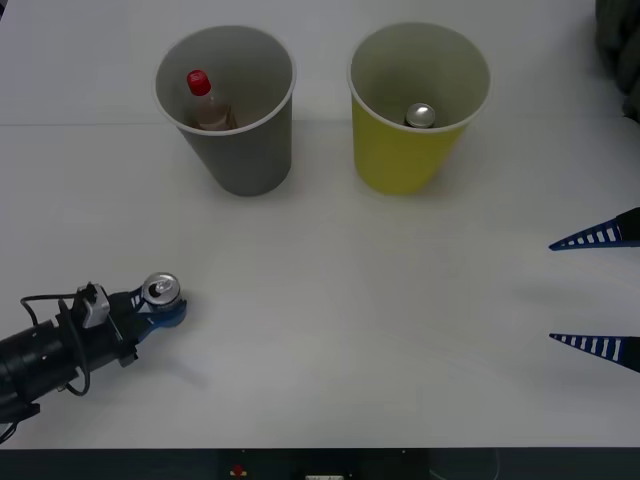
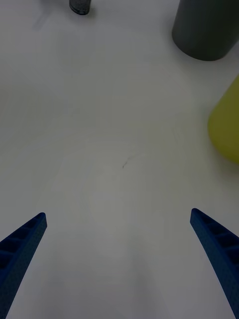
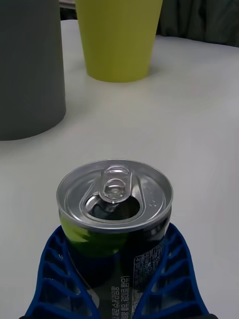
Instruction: Put the can into the green bin and the plastic bottle into the gray bin
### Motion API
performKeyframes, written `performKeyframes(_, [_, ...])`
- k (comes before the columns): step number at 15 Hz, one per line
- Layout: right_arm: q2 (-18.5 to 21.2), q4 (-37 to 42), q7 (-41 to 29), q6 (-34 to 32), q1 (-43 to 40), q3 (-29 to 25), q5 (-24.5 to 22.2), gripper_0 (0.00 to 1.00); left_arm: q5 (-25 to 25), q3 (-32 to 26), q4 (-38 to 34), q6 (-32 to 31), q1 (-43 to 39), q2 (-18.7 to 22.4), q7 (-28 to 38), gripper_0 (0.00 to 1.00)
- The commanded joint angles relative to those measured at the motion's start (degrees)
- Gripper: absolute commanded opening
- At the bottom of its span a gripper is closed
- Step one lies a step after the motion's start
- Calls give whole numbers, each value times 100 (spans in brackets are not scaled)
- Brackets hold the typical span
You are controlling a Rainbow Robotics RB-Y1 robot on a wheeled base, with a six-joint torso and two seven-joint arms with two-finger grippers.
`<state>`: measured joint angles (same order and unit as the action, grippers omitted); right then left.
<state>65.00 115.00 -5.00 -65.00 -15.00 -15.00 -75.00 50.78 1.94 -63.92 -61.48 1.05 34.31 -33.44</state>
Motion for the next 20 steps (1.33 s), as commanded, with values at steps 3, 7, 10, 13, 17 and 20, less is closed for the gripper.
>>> performKeyframes(3, [0, 0, 0, 0, 0, 0, 0, 100, 240, 0, -885, -22, -368, 339, 1112, 0])
performKeyframes(7, [0, 0, 0, 0, 0, 0, 0, 100, 556, 8, -2177, 374, -860, 656, 2368, 0])
performKeyframes(10, [0, 0, 0, 0, 0, 0, 0, 100, 881, 8, -3223, 857, -1194, 902, 3511, 0])
performKeyframes(13, [0, 0, 0, 0, 0, 0, 0, 100, 1444, 8, -4322, 1402, -1441, 1148, 4882, 0])
performKeyframes(17, [0, 0, 0, 0, 0, 0, 0, 100, 2630, 0, -5790, 2158, -1616, 1526, 6912, 0])
performKeyframes(20, [0, 0, 0, 0, 0, 0, 0, 100, 3852, -27, -6748, 2466, -1599, 1781, 9022, 0])
